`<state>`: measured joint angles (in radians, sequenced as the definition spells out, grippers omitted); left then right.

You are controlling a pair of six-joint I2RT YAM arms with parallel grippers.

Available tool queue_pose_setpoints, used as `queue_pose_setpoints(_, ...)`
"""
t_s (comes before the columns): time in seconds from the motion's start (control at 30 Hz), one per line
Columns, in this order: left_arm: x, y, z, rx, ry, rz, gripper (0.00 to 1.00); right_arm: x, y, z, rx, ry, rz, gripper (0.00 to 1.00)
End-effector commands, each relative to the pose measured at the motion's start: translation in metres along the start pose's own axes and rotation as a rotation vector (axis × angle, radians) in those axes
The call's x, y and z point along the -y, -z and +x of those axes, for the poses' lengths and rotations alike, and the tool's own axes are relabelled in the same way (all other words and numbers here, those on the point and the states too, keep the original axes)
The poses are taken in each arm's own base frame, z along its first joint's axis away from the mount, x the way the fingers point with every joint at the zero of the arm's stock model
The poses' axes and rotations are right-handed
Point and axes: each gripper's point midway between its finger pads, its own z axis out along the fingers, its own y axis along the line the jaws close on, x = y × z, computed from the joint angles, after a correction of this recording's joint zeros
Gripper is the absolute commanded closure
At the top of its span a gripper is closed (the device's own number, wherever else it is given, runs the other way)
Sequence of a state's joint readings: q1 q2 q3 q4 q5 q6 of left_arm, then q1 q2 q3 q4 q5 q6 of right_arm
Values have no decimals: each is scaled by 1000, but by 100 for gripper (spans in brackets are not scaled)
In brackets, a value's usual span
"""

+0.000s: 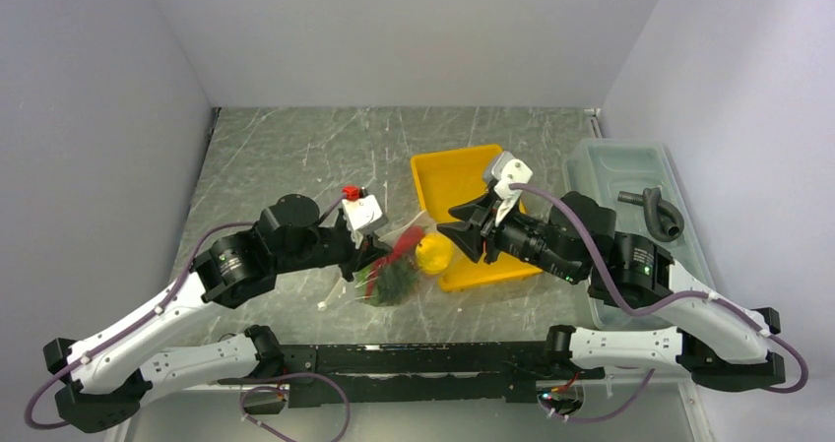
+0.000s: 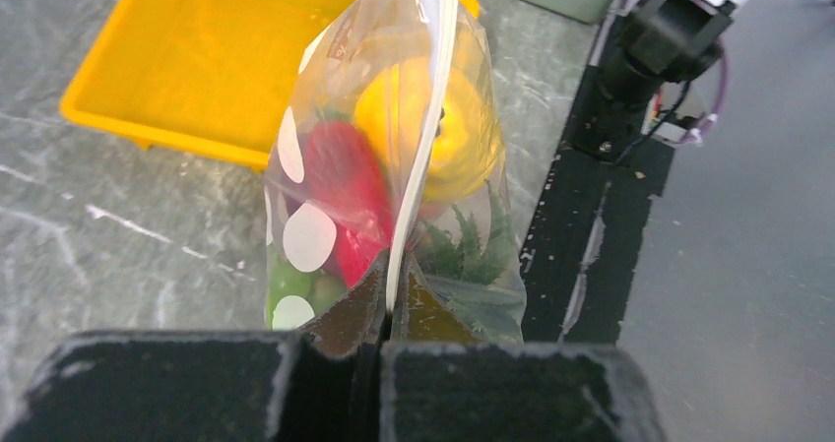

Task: Place the food in the zip-top bag and seal the zipper
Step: Place the zipper food storage bag at the center of the board.

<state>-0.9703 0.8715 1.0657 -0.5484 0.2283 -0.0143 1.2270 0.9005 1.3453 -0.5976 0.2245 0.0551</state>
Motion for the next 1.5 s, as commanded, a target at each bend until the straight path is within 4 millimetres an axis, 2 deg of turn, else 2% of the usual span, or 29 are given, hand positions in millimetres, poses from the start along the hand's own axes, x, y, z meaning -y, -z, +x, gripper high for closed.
queue_pose_setpoints(0.0, -19, 24, -47, 124, -90, -126, 100, 13, 9, -14, 72, -30, 67, 58)
queue_pose_setpoints(0.3, -70, 34, -40, 1, -136, -407, 100, 21, 13, -7, 70, -28, 103, 53)
queue_pose_setpoints(0.57, -122, 43, -35, -133, -212, -700, 100, 19, 9, 3, 38, -21, 97, 52)
queue_pose_setpoints(0.8, -167, 51, -14, -347, -306, -948, 100, 19, 11, 7, 38, -21, 95, 50)
queue_pose_setpoints(0.93, -197, 54, 4, -424, -268, -992, 100, 20, 11, 10, 44, -31, 100, 48)
queue_pose_setpoints(1.03, -227, 66, 21, -462, -203, -1040, 100, 19, 11, 12, 46, -30, 94, 48)
queue_pose_setpoints(1.17, -248, 71, 31, -488, -196, -1105, 100, 18, 11, 14, 51, -35, 84, 48)
queue_pose_setpoints(1.3, -261, 64, 42, -537, -217, -1127, 100, 15, 11, 18, 46, -41, 69, 48)
queue_pose_setpoints(1.47, -269, 35, 80, -663, -194, -1068, 100, 16, 17, 21, 55, -53, 68, 48)
